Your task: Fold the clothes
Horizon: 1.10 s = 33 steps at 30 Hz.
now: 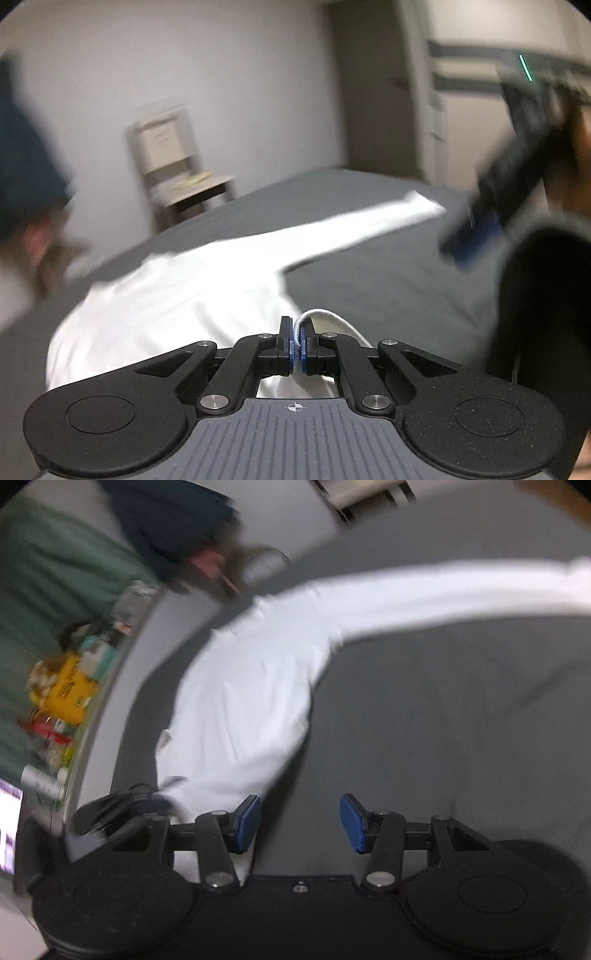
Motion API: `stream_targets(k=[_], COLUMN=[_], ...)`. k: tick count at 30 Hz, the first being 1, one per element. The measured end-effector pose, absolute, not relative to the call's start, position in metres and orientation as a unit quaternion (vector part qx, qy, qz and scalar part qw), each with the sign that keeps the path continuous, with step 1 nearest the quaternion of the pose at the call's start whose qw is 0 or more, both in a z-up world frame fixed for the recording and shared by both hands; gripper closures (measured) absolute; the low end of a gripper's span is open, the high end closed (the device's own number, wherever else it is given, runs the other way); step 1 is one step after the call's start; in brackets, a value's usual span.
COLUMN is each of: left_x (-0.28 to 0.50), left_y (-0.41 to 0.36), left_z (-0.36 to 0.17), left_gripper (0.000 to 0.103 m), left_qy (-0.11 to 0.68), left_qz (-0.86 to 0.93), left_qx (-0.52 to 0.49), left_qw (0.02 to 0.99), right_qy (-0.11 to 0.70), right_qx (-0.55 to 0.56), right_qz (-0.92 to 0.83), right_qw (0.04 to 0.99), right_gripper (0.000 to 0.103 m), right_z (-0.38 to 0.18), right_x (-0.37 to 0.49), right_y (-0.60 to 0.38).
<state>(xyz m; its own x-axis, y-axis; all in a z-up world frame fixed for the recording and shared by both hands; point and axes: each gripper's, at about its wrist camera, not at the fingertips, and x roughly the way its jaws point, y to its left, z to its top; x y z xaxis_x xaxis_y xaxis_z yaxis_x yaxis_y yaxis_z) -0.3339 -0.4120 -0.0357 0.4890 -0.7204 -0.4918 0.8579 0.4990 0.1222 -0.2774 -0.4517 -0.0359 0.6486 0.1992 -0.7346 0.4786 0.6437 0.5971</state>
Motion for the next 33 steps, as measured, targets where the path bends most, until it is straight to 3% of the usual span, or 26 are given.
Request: stream_targets(k=[7,12,15,22,25,27,33], left_x=[-0.296,-0.296,-0.296,-0.291,-0.289,-0.289,-0.291], left_y=[-0.388,-0.380,-0.384,-0.384,-0.384,-0.385,-0.390], left_z=[-0.050,-0.060,-0.064,-0.063,-0.063,-0.064,-0.064], left_gripper=[0.100,0.100,0.100,0.100,0.100,0.100,0.099], left_qy=[0.281,0.297,0.300,0.306,0.307,0.308,0.313], left_qz=[-0.359,-0.355,-0.358,-0.368,-0.374,-0.373,-0.373], left_qx=[0.111,0.099,0.092,0.071,0.065,0.067,0.091], left_qw=[0.883,0.881,0.879,0.875,0.873,0.873,0.869], right_qy=[0.443,0.418,0.406,0.391,0.381,0.378,0.377], right_qx=[0.474,0.546,0.574,0.598,0.612,0.618,0.614], right_qz=[-0.069,-0.032,-0.028,-0.023,-0.018,-0.015,-0.024], right_qw=[0.758,0.725,0.711,0.699,0.692,0.689,0.693], right_gripper=[0.055,0.057,0.067,0.067,0.081,0.096,0.099], right_z=[-0.086,-0.107,-0.117,-0.123,-0.129,-0.132,-0.126], right_x=[-0.213,-0.183,-0.173,-0.163,-0.158,-0.156,-0.162], right_y=[-0.438,-0.414,-0.401,-0.386,-0.385,-0.384,-0.389])
